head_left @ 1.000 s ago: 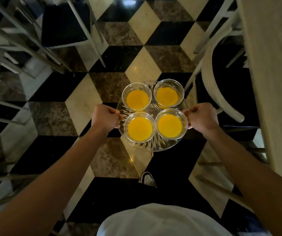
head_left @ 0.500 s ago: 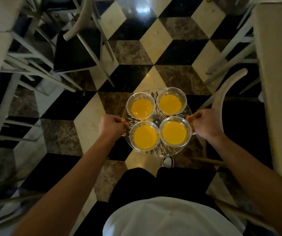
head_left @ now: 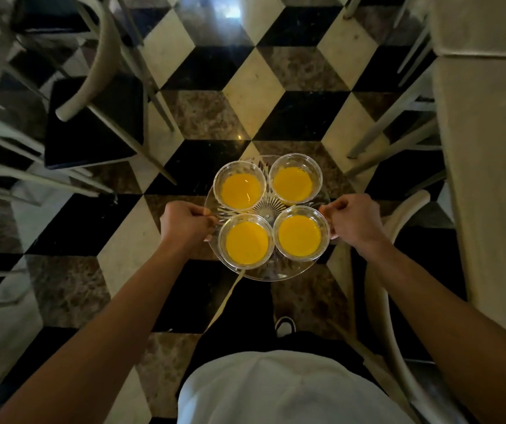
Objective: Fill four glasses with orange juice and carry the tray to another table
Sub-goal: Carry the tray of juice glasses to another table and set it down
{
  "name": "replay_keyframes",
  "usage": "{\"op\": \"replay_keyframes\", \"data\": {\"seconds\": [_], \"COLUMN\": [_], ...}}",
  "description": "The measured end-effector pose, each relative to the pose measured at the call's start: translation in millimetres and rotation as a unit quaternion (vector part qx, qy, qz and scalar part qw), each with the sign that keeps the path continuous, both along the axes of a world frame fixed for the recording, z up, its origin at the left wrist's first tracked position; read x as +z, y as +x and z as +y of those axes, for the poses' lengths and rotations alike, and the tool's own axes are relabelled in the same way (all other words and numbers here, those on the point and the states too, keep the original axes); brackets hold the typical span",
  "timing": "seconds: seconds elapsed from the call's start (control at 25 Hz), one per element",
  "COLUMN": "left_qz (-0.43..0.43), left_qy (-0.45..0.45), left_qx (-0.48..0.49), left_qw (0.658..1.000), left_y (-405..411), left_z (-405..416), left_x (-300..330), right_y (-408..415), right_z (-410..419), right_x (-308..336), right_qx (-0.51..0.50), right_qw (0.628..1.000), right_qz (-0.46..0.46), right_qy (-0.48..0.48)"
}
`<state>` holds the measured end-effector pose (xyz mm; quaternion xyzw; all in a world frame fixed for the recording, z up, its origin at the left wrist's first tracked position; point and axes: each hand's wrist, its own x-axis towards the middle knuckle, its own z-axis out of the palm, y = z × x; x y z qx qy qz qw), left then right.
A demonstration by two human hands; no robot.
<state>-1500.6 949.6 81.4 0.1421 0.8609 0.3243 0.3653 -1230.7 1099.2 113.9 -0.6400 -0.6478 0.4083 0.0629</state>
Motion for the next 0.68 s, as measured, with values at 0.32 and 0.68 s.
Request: {"op": "replay_keyframes", "data": {"seconds": [0.32,0.68], "left_qz": [0.027,0.034], "left_qy": [0.007,-0.006], "left_qx": [-0.045,-0.050], "left_qw": [0.999,0.998], "left_y": [-75.0,-131.0], "left_z": [118.2,239.5], "left_x": [7.4,21.6], "right_y": [-69.3,-124.3], "right_z": [101.7,210.6], "right_x": [1.5,-3.9], "right_qx": [-0.044,-0.060], "right_qw": [0.999,0.998], "right_qz": [0.003,0.007], "right_qy": [-0.001,-0.004]}}
